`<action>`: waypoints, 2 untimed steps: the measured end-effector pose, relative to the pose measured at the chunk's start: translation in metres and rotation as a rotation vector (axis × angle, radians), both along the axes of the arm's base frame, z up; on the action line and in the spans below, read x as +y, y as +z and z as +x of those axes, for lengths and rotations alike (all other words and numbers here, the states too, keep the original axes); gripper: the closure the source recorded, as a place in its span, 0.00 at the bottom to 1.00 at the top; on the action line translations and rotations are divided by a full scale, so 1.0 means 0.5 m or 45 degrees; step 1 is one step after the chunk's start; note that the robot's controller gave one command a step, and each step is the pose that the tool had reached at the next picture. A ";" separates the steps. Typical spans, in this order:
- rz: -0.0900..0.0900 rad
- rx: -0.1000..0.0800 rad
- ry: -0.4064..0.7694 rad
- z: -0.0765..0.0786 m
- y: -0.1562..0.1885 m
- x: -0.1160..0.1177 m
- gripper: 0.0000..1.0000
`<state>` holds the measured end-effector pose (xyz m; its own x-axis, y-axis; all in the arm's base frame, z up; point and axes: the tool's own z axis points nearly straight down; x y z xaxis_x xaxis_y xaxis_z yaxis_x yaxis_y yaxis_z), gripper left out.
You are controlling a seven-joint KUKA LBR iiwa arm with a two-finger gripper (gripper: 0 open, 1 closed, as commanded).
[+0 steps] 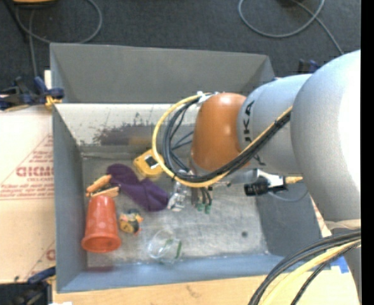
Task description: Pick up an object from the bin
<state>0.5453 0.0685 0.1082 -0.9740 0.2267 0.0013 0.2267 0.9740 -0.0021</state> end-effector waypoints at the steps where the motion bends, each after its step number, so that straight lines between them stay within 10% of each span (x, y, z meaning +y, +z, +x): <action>1: 0.003 -0.008 0.004 0.004 0.091 -0.002 1.00; 2: 0.003 -0.003 0.001 -0.006 0.076 0.088 0.00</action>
Offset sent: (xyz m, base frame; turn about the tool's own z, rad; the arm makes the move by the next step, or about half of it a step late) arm -0.0036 0.0441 0.0377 0.0036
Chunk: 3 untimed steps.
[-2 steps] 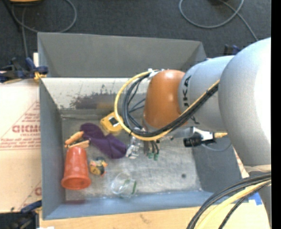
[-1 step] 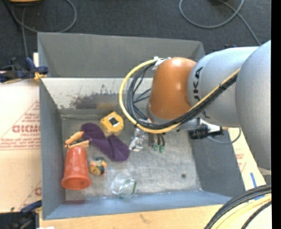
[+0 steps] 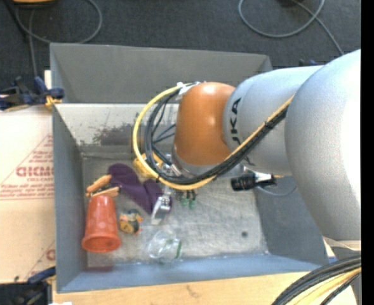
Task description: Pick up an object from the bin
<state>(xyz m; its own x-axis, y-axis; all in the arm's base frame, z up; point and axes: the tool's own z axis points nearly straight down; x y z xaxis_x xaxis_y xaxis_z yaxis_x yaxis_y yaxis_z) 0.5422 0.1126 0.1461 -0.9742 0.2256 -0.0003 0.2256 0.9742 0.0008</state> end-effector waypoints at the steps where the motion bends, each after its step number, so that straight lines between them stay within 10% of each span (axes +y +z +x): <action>1: -0.001 0.000 0.001 0.000 0.000 -0.001 0.00; 2: 0.005 -0.018 -0.035 0.062 -0.080 0.037 0.00; 3: 0.017 -0.003 -0.085 0.046 -0.132 0.008 1.00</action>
Offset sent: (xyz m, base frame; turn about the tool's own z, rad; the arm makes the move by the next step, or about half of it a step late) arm 0.0450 0.0315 -0.0761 0.0441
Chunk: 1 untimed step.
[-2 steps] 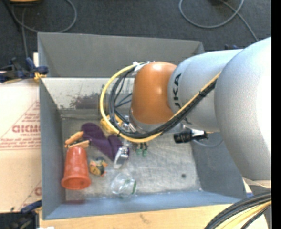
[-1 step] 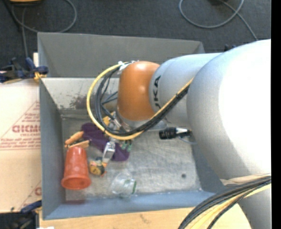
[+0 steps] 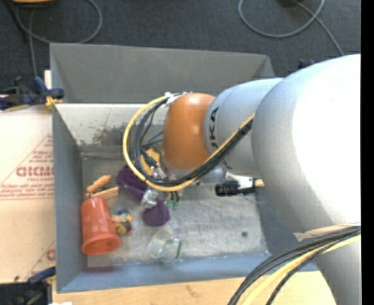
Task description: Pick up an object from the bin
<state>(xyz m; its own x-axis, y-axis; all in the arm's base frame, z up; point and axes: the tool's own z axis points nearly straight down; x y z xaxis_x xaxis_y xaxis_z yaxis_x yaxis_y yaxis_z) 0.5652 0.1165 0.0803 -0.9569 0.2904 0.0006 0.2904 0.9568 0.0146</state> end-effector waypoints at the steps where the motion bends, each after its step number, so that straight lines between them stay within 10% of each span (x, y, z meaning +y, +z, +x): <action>1: -0.001 -0.001 0.000 0.000 0.000 0.000 1.00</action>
Offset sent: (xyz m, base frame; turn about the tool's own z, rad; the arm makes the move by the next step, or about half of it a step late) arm -0.0022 0.0096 0.1185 0.0072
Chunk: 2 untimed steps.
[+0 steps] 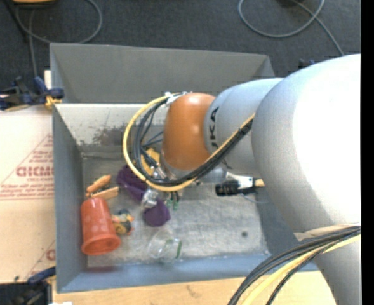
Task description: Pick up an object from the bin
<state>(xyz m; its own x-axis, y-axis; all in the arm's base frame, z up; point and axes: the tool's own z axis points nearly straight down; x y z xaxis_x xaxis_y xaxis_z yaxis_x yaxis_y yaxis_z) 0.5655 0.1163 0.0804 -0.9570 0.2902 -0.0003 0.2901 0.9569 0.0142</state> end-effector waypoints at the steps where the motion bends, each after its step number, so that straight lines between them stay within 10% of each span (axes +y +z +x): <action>1: -0.017 0.009 -0.005 -0.008 0.095 -0.001 1.00; 2: -0.017 0.007 0.031 0.001 0.216 0.020 1.00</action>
Offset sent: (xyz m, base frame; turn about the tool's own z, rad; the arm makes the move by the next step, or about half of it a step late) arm 0.0050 0.0227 0.1671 -0.0570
